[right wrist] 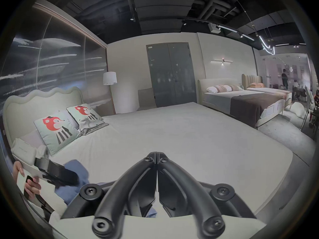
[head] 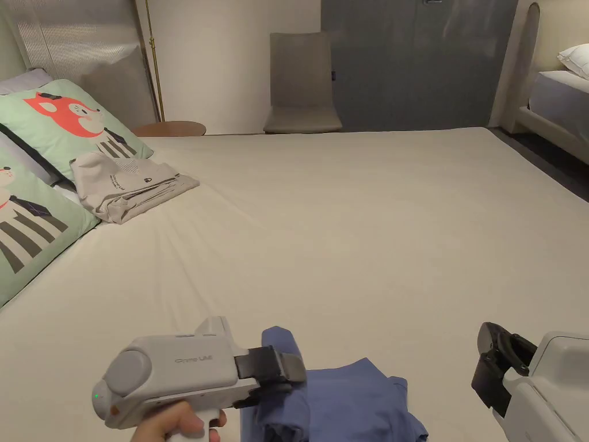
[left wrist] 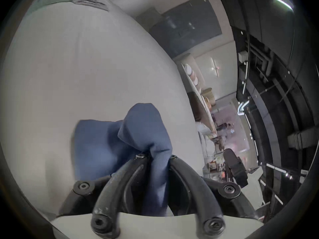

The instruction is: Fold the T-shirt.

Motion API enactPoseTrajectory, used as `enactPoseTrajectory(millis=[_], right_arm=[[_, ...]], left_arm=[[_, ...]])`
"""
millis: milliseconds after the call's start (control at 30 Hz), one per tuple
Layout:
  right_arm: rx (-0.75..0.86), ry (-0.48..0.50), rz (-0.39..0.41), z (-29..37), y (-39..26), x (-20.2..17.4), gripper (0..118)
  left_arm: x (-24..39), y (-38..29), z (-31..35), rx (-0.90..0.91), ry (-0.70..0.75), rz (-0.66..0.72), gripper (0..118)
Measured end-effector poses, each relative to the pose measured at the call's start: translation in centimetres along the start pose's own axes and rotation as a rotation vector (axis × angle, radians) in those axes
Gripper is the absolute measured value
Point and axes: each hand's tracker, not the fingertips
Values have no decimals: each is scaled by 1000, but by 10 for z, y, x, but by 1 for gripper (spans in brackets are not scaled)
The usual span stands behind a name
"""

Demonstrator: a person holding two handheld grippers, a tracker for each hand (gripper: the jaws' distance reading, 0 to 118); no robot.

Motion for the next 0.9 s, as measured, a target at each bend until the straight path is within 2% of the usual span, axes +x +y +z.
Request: enactPoseTrajectory(millis=[200,300,333,367,400,433,467,500,533,600,700,767,833,867,900], right_arm=[[9,-56,-32,8,1,25,0],[9,-74,-44,10,-1,34,0],[7,-79,-48,10,-2,37,0],[6,-83,-53,10,-2,38,0],[4,-86,-59,11,-3,40,0],[2,-88,-62,11,-4,42,0],[2,-90,-63,11,-4,42,0],[2,-93,-64,12,-5,43,0],[1,-94,-63,12,-6,45,0],[-2,-98,-68,11,-6,47,0],[-4,-101,-85,10,-7,49,0],[-3,-98,-89,10,-7,48,0],[-6,-94,-94,9,-8,48,0],[-6,-92,-95,9,-9,48,0],[-8,-90,-94,8,-9,48,0]], left_arm=[[45,-40,-89,-92,150,-100,7],[55,-52,-115,-116,144,-105,8],[56,-55,-123,-121,154,-126,13],[56,-57,-128,-110,171,-136,26],[55,-58,-131,-94,178,-117,48],[54,-58,-130,-84,147,-92,64],[53,-58,-127,-77,89,-57,79],[54,-60,-122,-68,27,-40,98],[58,-60,-115,-55,-6,-50,106],[65,-61,-99,-1,-15,-144,109],[72,-67,-76,144,84,-309,108],[72,-77,-68,238,182,-401,101],[70,-89,-72,325,333,-514,52],[71,-96,-82,329,437,-564,19],[71,-103,-92,336,526,-600,1]])
